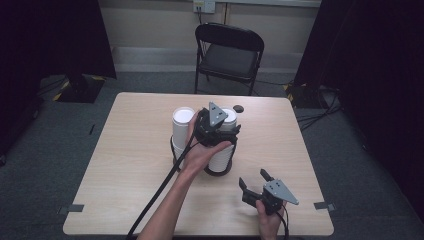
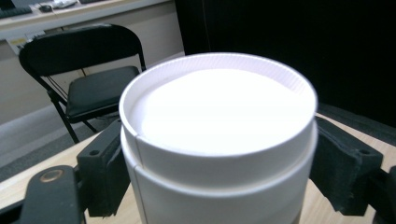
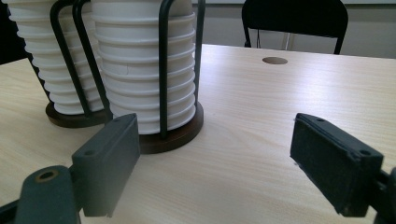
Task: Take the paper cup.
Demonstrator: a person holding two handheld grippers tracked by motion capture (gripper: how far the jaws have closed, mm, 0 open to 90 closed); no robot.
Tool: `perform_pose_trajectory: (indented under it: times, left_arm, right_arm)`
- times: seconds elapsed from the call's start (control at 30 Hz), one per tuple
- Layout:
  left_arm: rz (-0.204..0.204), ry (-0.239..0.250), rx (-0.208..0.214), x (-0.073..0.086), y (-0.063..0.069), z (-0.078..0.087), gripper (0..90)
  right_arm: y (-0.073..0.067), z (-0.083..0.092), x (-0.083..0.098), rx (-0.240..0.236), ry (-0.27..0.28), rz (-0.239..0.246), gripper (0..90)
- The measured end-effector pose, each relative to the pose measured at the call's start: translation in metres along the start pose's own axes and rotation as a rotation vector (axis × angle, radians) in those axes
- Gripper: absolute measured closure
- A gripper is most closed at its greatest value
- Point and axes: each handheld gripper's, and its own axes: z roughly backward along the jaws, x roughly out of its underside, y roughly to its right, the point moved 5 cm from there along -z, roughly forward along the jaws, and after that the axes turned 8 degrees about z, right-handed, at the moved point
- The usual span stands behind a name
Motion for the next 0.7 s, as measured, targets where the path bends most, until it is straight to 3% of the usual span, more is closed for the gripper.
perform_pose_trajectory:
  times: [0.17,0.3,0.7]
  left_arm:
    - [0.016,-0.007,0.006,0.0009,-0.0022,-0.0013,19.8]
    - [0.052,-0.003,0.003,0.001,-0.0026,-0.003,20.4]
    - [0.051,0.025,0.01,-0.0045,-0.0029,0.0017,20.6]
  right_arm:
    - [0.0,0.0001,0.0,0.002,-0.001,0.002,15.2]
    - [-0.0002,0.0002,0.0,0.0,0.0,0.001,15.2]
    - [0.0002,0.0004,0.0,0.004,0.001,-0.001,15.0]
